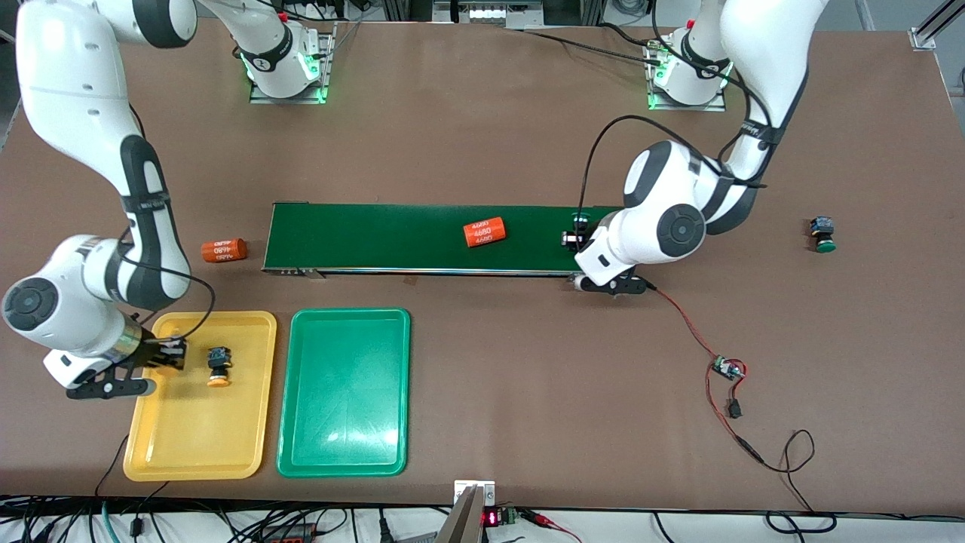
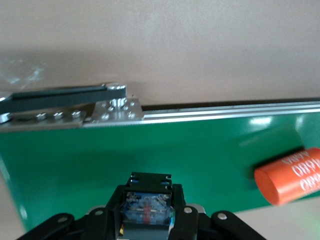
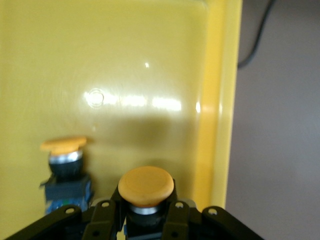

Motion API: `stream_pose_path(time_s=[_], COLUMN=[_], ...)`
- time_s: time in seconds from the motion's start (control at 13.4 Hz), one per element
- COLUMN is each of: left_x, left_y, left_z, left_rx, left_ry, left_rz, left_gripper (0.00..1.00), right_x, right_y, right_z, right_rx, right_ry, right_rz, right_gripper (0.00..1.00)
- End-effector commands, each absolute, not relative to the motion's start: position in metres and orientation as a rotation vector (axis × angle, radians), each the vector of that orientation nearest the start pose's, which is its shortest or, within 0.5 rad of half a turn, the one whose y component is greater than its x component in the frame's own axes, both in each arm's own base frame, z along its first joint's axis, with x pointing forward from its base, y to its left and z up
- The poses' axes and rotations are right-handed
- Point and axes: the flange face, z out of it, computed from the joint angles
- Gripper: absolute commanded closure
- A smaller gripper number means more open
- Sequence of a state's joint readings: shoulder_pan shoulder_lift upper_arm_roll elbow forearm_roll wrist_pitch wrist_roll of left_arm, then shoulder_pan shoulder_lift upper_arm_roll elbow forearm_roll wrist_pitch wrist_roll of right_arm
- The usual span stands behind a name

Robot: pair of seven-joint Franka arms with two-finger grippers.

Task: Sort buttons by color to trays
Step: 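Place the button in the yellow tray while the left gripper places the green button, then withdraw the right gripper while the left gripper returns toward the last button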

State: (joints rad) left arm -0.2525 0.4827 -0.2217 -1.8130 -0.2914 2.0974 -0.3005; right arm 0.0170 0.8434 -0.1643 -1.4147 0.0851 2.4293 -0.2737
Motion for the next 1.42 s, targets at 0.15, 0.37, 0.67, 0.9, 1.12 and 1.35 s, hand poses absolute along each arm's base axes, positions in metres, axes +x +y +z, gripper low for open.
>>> stream_pose_path(time_s=[0.15, 0.37, 0.67, 0.9, 1.12, 1.35], left_x=[0.544, 0.547, 0.554, 0.569, 0.581, 0.585], left_y=[-0.296, -0.293, -0.271, -0.195, -0.116, -0.040], left_z=[0.245, 0.257, 0.329, 0.347, 0.351, 0.342], left_rx=[-3.345, -3.350, -3.335, -3.213, -3.039, -2.933], left_ry=[-0.037, -0.039, -0.027, -0.087, 0.061, 0.174], left_rz=[0.510, 0.506, 0.573, 0.604, 0.512, 0.541], left_gripper=[0.40, 0.00, 0.00, 0.00, 0.00, 0.00], right_x=[0.751, 0.736, 0.715, 0.694, 0.667, 0.645], right_y=[-0.074, -0.069, -0.055, -0.027, -0.013, -0.008], right_z=[0.234, 0.299, 0.394, 0.453, 0.506, 0.541], right_rx=[-3.152, -3.105, -3.083, -3.073, -3.058, -3.052], right_ry=[-0.236, -0.216, -0.138, -0.040, 0.008, 0.070], right_rz=[-0.296, -0.100, -0.050, -0.006, 0.043, 0.085], right_gripper=[0.00, 0.00, 0.00, 0.00, 0.00, 0.00])
